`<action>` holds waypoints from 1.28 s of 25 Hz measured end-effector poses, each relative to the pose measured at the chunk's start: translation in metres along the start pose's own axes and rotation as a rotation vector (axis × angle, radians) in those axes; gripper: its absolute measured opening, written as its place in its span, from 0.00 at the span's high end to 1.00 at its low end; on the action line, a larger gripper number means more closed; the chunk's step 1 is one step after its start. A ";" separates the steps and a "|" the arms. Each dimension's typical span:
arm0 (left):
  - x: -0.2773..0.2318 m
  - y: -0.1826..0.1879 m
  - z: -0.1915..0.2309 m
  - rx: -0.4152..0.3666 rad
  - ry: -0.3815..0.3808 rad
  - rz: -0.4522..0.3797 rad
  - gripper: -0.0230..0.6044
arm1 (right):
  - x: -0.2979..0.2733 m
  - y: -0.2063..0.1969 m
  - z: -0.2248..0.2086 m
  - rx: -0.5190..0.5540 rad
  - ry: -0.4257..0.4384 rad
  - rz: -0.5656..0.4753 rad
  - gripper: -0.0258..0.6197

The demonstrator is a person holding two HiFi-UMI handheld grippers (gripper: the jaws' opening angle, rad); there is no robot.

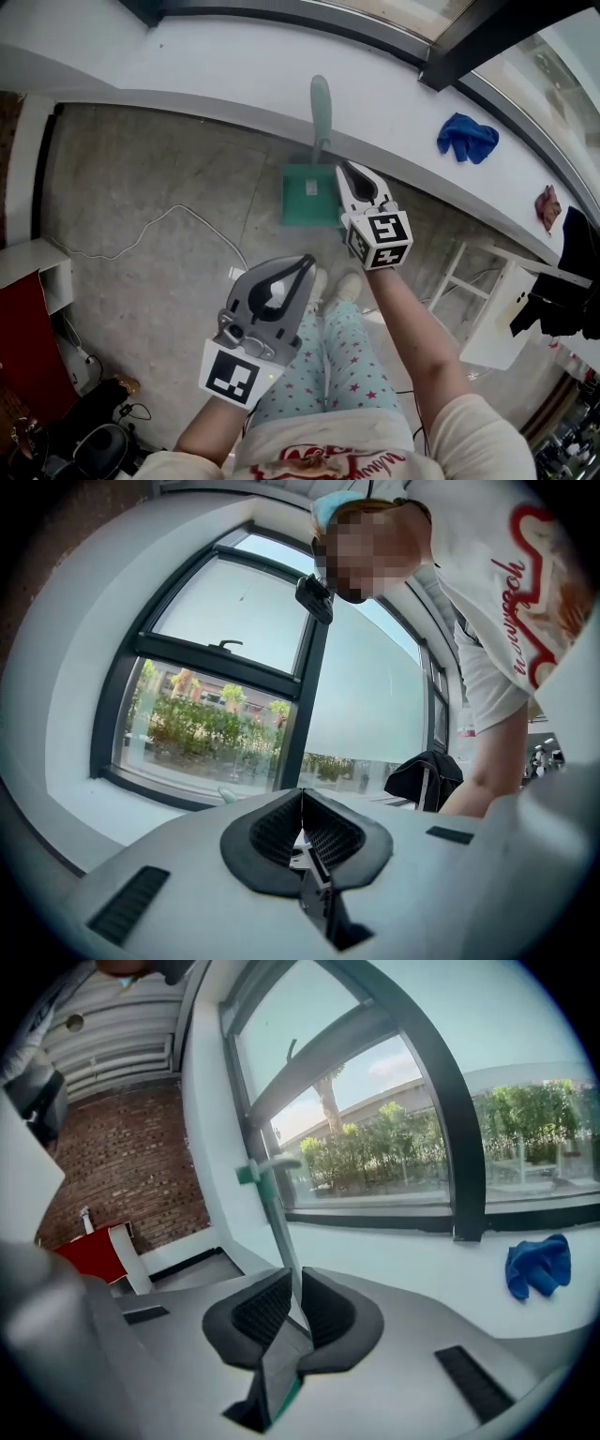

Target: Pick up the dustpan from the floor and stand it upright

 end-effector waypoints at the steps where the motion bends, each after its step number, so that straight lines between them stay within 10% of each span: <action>1: -0.002 0.004 0.001 -0.005 -0.005 -0.004 0.93 | 0.010 0.012 0.007 0.027 0.023 -0.022 0.89; 4: -0.007 0.015 0.002 -0.013 -0.013 -0.015 0.93 | 0.051 0.054 0.034 0.120 0.089 -0.106 0.92; 11: -0.003 0.038 -0.001 -0.020 -0.056 -0.009 0.93 | 0.167 0.110 0.083 -0.037 0.084 -0.258 0.92; 32: 0.102 0.048 -0.172 -0.070 -0.182 -0.144 0.93 | 0.402 0.047 0.151 -0.012 0.003 -0.343 0.92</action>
Point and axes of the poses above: the fingertips, and each gripper's own axes: x backward along the fingers, z to its left, y out of its top, the point moved 9 cm from there along x, backward along the fingers, and after that the axes turned 3 degrees about -y, right-handed, at the moved point
